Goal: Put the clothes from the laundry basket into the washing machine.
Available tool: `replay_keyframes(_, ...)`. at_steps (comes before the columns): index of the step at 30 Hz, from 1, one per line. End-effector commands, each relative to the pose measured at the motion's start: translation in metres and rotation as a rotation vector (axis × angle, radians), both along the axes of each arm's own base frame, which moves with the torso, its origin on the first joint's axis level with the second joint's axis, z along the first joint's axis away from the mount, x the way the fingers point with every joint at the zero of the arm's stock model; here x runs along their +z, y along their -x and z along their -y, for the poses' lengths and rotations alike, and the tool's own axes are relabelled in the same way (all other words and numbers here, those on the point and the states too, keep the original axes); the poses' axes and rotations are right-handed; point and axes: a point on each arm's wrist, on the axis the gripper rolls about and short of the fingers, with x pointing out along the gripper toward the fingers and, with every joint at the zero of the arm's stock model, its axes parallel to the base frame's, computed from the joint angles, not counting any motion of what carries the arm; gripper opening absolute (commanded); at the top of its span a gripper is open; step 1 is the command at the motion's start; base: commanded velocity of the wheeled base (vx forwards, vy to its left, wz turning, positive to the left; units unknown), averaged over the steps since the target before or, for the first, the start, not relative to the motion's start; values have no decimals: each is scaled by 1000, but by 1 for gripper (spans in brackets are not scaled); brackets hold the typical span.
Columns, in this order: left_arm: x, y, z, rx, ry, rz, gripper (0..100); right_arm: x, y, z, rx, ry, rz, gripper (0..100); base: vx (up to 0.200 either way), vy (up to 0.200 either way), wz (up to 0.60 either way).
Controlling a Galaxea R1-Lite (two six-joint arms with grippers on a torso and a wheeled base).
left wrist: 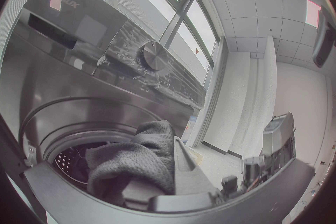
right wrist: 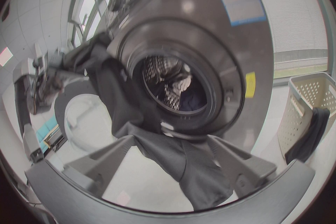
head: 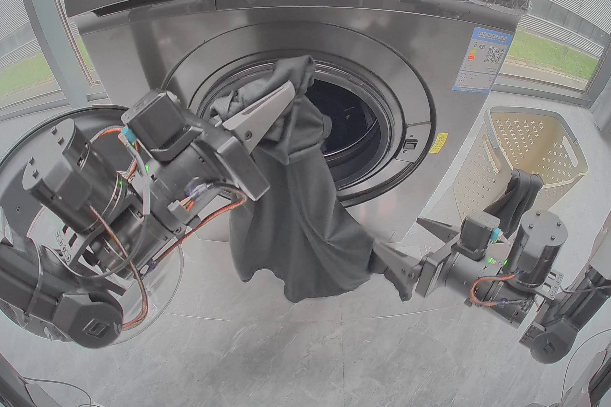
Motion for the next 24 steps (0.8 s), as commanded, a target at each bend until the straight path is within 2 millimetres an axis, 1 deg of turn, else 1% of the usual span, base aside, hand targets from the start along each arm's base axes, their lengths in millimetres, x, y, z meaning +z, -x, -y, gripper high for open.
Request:
replay_keyframes(1, 11, -5, 12, -7, 27, 24, 0, -38, 3, -7, 44, 107, -113, 100, 0, 0, 0)
replay_keyframes(3, 10, -2, 15, -23, 27, 20, 0, -38, 1, -17, 68, 99, -103, 100, 0, 0, 0)
replay_keyframes(4, 10, -2, 15, -24, 25, 21, 0, -39, 1, -18, 71, 99, -103, 100, 0, 0, 0)
replay_keyframes(6, 9, 0, 18, -33, 24, 18, 0, -40, -9, -33, 89, 84, -84, 100, 0, 0, 0)
replay_keyframes(8, 9, 2, 19, -39, 24, 18, 0, -41, -22, -45, 93, 62, -58, 100, 0, 0, 0)
replay_keyframes(12, 10, 2, 18, -37, 26, 20, 0, -50, -55, -66, 82, 31, -18, 100, 0, 0, 0)
replay_keyframes(15, 9, 3, 16, -34, 23, 19, 0, -49, -72, -76, 108, 2, 24, 100, 0, 0, 0)
replay_keyframes(16, 9, 3, 16, -34, 23, 19, 0, -49, -72, -76, 108, 2, 24, 100, 0, 0, 0)
replay_keyframes(17, 8, 3, 15, -31, 21, 17, 0, -47, -80, -85, 132, -17, 54, 100, 0, 0, 0)
replay_keyframes(24, 7, 2, 15, -29, 19, 14, 0, -48, -85, -106, 162, -38, 89, 100, 0, 0, 0)
